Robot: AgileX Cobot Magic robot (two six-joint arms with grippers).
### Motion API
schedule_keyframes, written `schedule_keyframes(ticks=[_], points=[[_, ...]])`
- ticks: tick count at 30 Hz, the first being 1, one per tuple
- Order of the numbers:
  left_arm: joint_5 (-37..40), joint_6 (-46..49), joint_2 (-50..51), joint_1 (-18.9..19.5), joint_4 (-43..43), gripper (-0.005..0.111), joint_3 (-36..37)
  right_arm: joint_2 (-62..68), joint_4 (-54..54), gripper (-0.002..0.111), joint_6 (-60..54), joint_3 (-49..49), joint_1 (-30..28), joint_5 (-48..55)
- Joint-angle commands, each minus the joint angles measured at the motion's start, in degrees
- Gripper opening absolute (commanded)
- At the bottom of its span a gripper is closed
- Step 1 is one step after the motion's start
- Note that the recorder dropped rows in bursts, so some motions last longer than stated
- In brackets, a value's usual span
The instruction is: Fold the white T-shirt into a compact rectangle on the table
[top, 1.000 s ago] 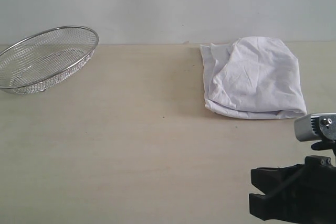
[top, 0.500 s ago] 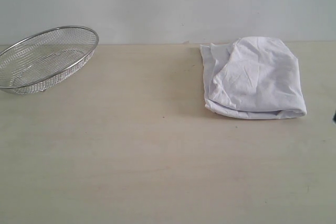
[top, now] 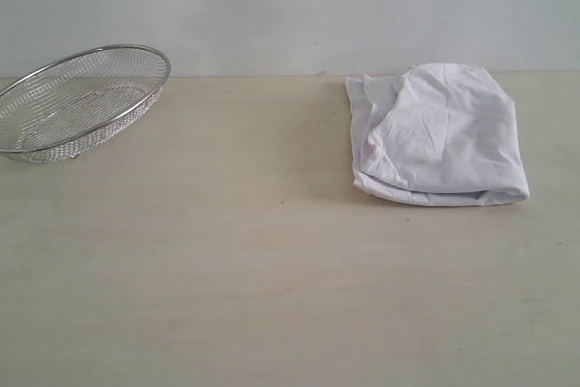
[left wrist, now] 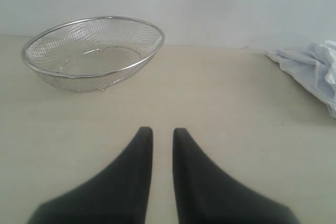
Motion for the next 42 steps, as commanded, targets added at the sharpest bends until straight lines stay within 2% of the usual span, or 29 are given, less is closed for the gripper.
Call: schedule_keyframes(ticks=[1,6,8,12,15,19,30,42], points=[[0.11,-0.53,-0.17,0.19,0.28,0.014,0.21,-0.33,0.42,0.000,2.88,3.00,-0.37,-3.87],[0.11,-0.53,-0.17,0.19,0.28,0.014,0.21,-0.33,-1.15,0.000,3.26,3.11,-0.37,-2.89],[0.11,-0.53,-0.17,0.19,0.28,0.014,0.21,-0.33,-6.75,0.000,5.42,3.11,-0.37,0.11],[0.11,-0.53,-0.17,0.19,0.28,0.014,0.21,-0.33,-21.61,0.000,19.45,3.11,-0.37,4.30],[0.11,-0.53,-0.17,0.19,0.28,0.014,0.21,-0.33,-28.29,0.000,25.12,3.11,-0.37,5.89],[0.11,-0.53,-0.17,0.19,0.28,0.014,0.21,-0.33,-30.11,0.000,25.22,3.11,-0.37,9.39],[0.11,-0.53,-0.17,0.19,0.28,0.014,0.21,-0.65,-30.22,0.000,24.95,3.11,-0.37,10.59],[0.11,-0.53,-0.17,0.19,0.28,0.014,0.21,-7.07,-30.22,0.000,24.60,3.11,-0.37,12.57]])
